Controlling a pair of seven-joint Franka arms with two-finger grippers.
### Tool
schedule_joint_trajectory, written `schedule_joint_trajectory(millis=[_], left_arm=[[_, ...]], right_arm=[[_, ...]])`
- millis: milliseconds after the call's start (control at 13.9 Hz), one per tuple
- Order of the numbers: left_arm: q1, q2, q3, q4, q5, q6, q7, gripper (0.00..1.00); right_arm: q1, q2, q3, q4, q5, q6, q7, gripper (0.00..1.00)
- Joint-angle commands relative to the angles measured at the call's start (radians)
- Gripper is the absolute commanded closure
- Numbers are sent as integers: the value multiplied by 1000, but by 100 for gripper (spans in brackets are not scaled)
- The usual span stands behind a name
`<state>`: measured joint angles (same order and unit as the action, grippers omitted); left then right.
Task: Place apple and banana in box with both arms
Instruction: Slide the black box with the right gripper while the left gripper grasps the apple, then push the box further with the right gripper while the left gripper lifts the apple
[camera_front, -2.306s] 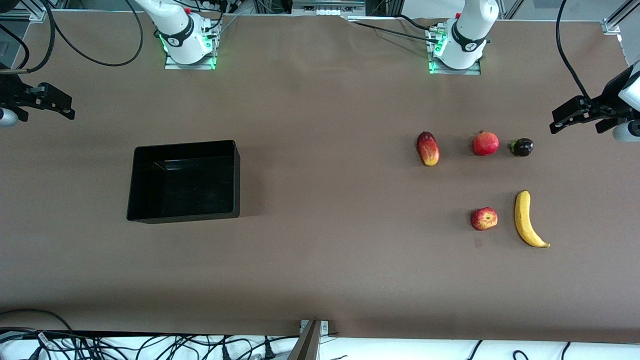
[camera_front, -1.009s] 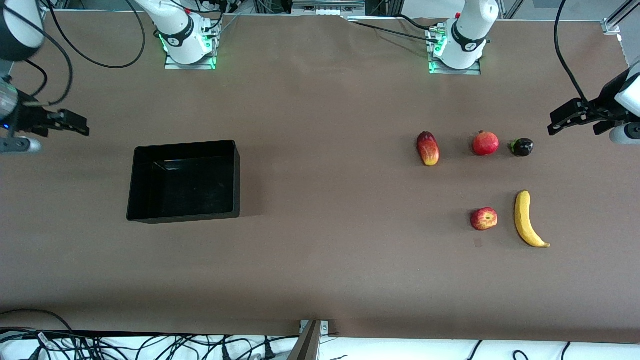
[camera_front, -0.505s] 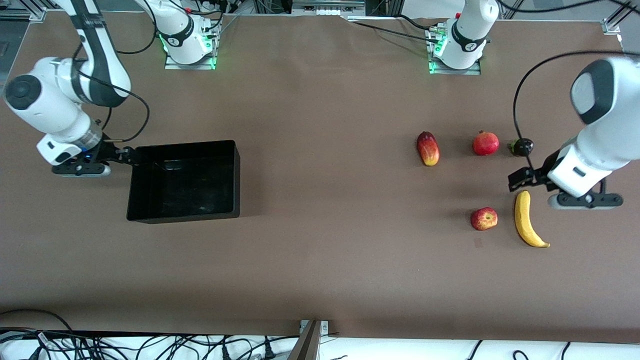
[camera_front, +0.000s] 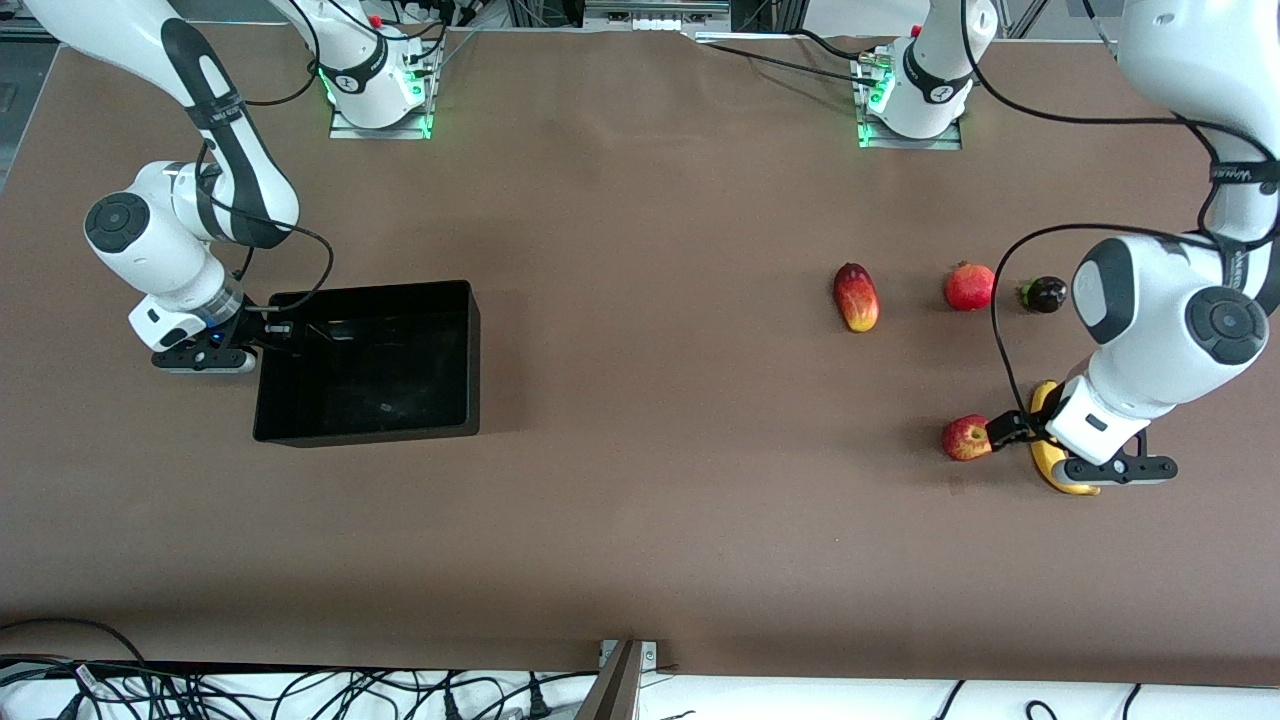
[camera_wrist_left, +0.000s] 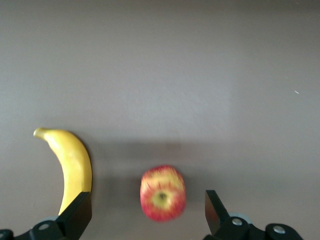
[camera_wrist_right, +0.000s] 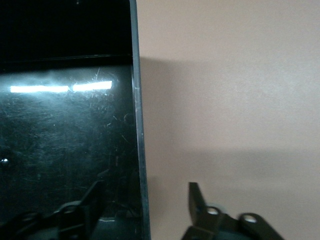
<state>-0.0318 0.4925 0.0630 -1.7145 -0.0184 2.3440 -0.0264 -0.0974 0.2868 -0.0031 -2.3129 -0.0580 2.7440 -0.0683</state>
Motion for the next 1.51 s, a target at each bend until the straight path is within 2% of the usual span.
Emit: schedule_joint_trajectory(millis=[0,505,721,865,1009,1153,1369,1441], left_arm=[[13,69,-9,21,-20,86,6,0],[4,176,-22,15,-60,161,-27,0],[1,199,-23,13,-60,179,-50,0],[1,201,-23,7,-60,179,-49,0],[6,199,-23,-14,-60,179,-50,0],[10,196,-23,-43,-60,181,-49,0],[10,193,-23,-66,-58,181,-50,0],[10,192,-23,-66,-58,181,-52,23]], right_arm=[[-4,2,2,9,1,10,2,100],[-2,-15,15,21,0,10,8,100],[-1,-29,87,62,3,-1,33,100],[-1,-29,159,108,3,-36,154,100],[10,-25,251,217,3,-177,298,100],[91,-14,270,311,3,-277,428,100],[261,18,269,368,1,-288,612,100],[315,43,269,395,0,-290,666,100]])
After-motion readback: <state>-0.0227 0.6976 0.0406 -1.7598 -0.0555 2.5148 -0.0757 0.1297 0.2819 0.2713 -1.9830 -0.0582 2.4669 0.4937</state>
